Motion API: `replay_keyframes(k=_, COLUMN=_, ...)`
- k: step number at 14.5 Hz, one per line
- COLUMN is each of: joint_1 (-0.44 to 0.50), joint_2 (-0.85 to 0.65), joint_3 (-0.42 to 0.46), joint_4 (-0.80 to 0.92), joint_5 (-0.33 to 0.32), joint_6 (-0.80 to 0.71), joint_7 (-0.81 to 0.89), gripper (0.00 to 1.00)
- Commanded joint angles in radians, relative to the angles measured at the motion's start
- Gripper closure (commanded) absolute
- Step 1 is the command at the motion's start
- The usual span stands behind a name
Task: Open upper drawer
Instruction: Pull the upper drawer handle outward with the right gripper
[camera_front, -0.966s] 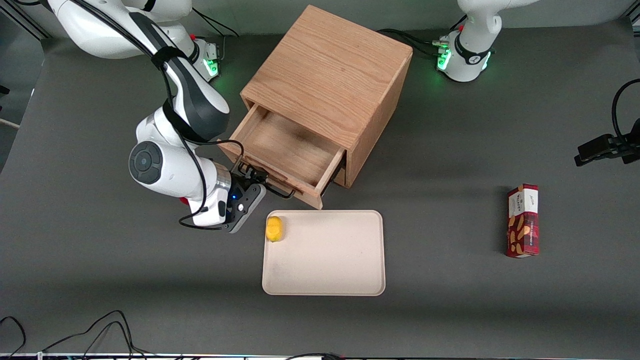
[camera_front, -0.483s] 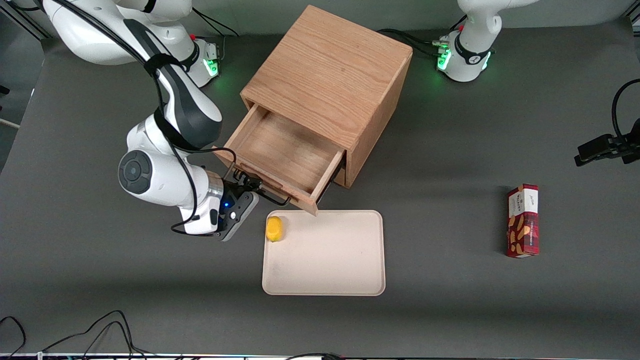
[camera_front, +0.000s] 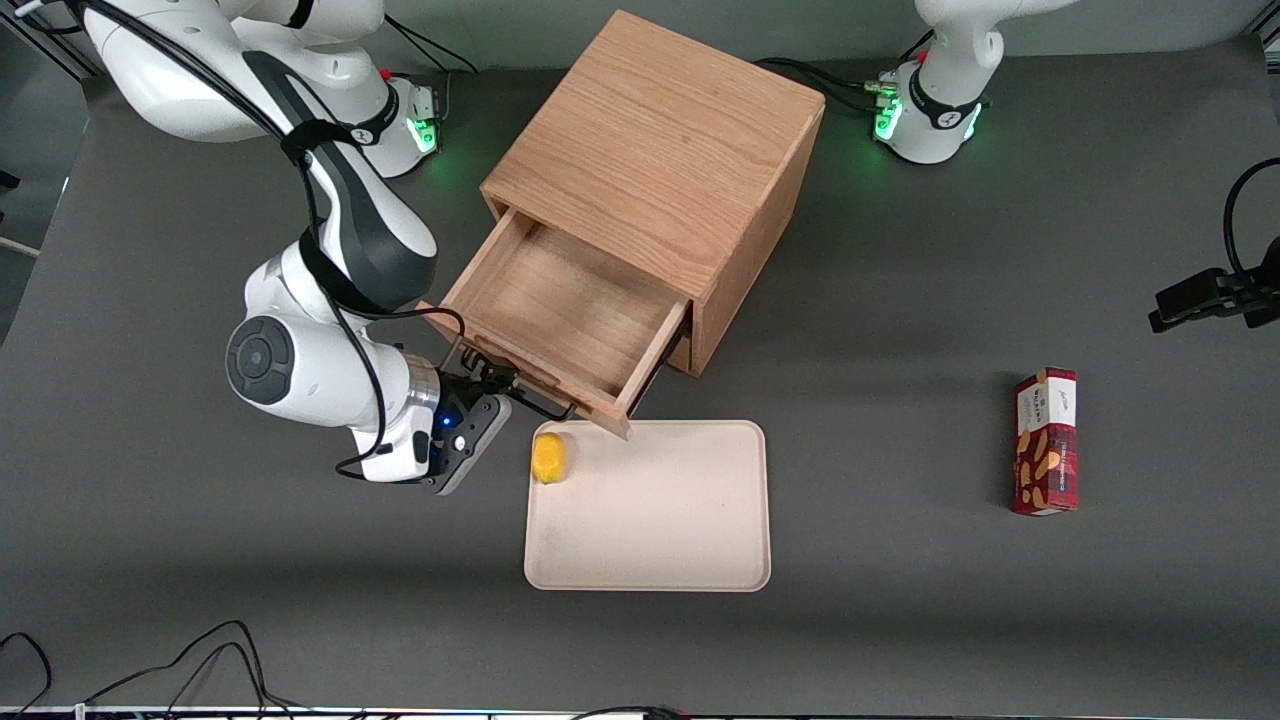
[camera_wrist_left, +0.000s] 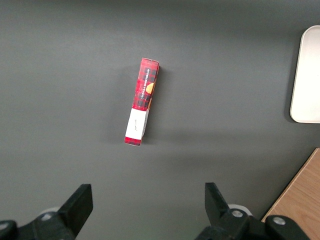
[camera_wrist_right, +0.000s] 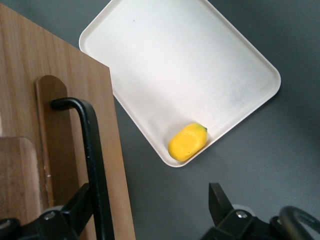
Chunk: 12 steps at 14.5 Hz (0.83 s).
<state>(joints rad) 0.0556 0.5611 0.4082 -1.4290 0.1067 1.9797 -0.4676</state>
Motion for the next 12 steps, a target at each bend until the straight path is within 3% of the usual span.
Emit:
replay_keyframes(k=1, joint_1=0.000, joint_2=0.039, joint_3=0.003, joint_4=0.056, joint_5=-0.027, joint_6=-0.024, joint_7=-0.020, gripper=0.00)
replay_keyframes(k=12, joint_1=-0.006, joint_2=0.079, joint_3=-0.028, joint_4=0.122, joint_5=-0.044, joint_6=-0.050, joint_7=-0.040, gripper=0.00)
